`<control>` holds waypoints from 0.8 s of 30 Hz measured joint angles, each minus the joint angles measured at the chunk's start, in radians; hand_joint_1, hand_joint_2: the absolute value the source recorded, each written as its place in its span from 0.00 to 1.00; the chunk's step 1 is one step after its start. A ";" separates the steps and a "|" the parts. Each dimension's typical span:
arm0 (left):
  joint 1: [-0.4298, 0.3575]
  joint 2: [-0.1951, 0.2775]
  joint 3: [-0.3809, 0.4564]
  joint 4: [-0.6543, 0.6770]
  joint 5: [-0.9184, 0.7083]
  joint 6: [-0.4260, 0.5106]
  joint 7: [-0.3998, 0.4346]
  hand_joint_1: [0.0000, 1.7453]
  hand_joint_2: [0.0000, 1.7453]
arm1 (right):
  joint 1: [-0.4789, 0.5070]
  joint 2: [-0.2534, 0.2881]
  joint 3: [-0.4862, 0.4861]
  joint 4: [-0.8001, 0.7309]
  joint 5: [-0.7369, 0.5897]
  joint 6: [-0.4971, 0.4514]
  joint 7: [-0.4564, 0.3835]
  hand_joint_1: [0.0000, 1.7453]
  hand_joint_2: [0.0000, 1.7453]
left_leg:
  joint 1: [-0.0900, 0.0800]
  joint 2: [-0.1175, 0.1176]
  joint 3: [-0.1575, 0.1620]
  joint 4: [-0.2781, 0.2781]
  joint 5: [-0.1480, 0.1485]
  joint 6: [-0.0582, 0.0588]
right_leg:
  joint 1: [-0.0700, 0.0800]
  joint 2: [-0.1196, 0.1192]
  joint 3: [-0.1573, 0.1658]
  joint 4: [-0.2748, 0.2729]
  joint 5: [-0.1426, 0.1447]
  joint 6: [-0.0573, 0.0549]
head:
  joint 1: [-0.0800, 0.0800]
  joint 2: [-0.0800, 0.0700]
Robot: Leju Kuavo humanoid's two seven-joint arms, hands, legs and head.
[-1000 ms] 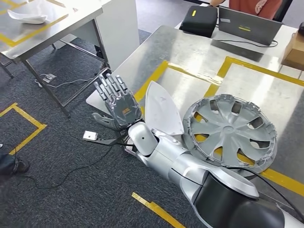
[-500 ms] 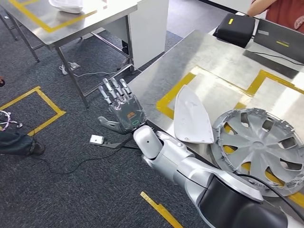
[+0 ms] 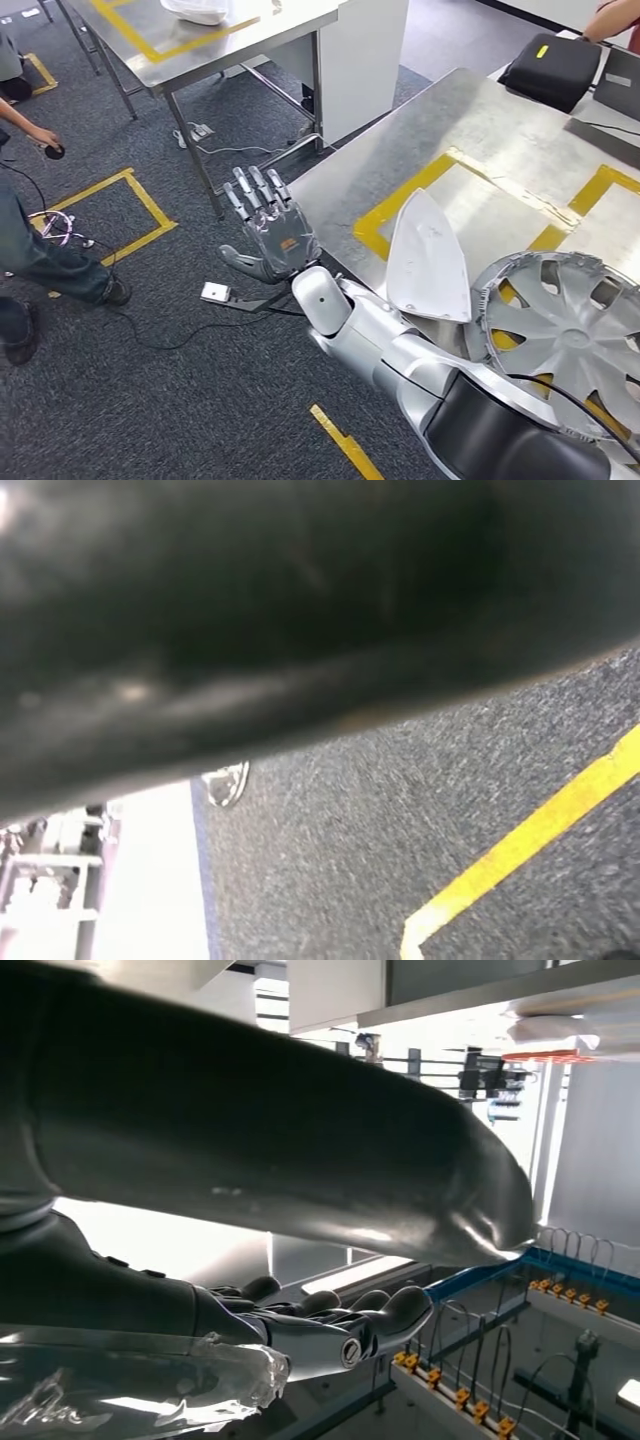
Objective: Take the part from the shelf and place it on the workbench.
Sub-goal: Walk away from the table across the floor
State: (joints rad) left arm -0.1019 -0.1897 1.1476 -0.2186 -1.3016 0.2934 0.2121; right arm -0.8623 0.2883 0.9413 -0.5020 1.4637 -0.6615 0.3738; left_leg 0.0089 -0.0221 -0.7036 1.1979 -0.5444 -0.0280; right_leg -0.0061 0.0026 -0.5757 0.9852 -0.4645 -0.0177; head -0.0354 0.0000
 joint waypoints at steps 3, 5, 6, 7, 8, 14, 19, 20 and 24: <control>0.002 0.000 0.000 0.000 0.000 0.000 0.000 0.00 0.00 | 0.008 -0.001 0.000 0.000 0.000 0.000 0.000 0.00 0.00 | 0.006 0.010 -0.041 0.077 -0.002 -0.009 | 0.001 -0.031 0.004 0.001 -0.006 0.000 | 0.000 0.000; 0.003 0.001 0.000 0.000 0.000 0.000 0.000 0.00 0.00 | 0.009 -0.001 0.000 -0.001 0.000 0.000 0.000 0.00 0.00 | 0.009 0.036 0.024 -0.051 0.072 -0.011 | 0.001 -0.048 0.011 0.003 -0.012 0.005 | 0.000 0.000; 0.002 0.001 0.000 0.000 0.000 0.000 -0.001 0.00 0.00 | 0.009 -0.001 -0.001 -0.002 0.000 0.000 0.000 0.00 0.00 | 0.006 0.058 0.061 -0.122 0.098 -0.010 | 0.004 -0.056 0.013 0.005 -0.017 0.009 | -0.001 0.000; 0.000 0.001 0.000 0.000 0.000 0.000 -0.002 0.00 0.00 | 0.008 -0.001 -0.001 -0.002 0.000 0.000 0.000 0.00 0.00 | 0.003 0.077 0.085 -0.171 0.112 -0.006 | 0.008 -0.063 0.015 0.007 -0.021 0.013 | -0.001 0.000; -0.001 0.000 0.000 0.000 0.000 0.000 -0.002 0.00 0.00 | 0.008 -0.002 -0.002 -0.003 0.000 0.000 0.000 0.00 0.00 | 0.000 0.088 0.096 -0.194 0.112 -0.001 | 0.012 -0.070 0.016 0.009 -0.024 0.017 | 0.000 0.000; -0.002 0.001 -0.001 0.000 0.000 0.000 -0.003 0.00 0.00 | 0.007 -0.003 -0.006 -0.008 0.000 -0.001 -0.001 0.00 0.00 | 0.000 0.039 0.099 -0.203 0.111 0.040 | 0.005 -0.033 -0.038 0.135 -0.105 0.041 | 0.008 0.000; -0.002 0.000 0.000 0.000 0.000 0.001 -0.003 0.00 0.00 | 0.014 -0.008 -0.007 -0.008 0.000 -0.001 -0.003 0.00 0.00 | -0.003 -0.018 0.102 -0.202 0.110 0.044 | 0.005 -0.001 -0.124 0.265 -0.110 0.034 | 0.012 0.000; -0.002 0.000 0.000 0.000 0.002 0.004 -0.003 0.00 0.00 | 0.014 -0.008 -0.008 -0.008 -0.003 -0.002 -0.010 0.00 0.00 | -0.003 -0.029 0.103 -0.201 0.110 0.043 | 0.005 0.008 -0.092 0.191 -0.067 0.029 | 0.012 0.000; -0.001 -0.003 0.000 0.000 0.013 0.029 0.000 0.00 0.00 | 0.021 0.012 -0.013 -0.007 -0.001 -0.011 -0.049 0.00 0.00 | -0.001 -0.058 0.097 -0.200 0.111 0.025 | 0.004 0.055 -0.010 0.026 -0.012 0.019 | 0.012 0.000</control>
State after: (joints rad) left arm -0.1025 -0.1930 1.1475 -0.2186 -1.2882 0.3228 0.2125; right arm -0.8411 0.3002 0.9285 -0.5089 1.4626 -0.6729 0.3246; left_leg 0.0082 -0.0803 -0.6066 0.9984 -0.4332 -0.0032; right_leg -0.0021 0.0580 -0.5855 1.0108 -0.4767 0.0018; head -0.0236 0.0000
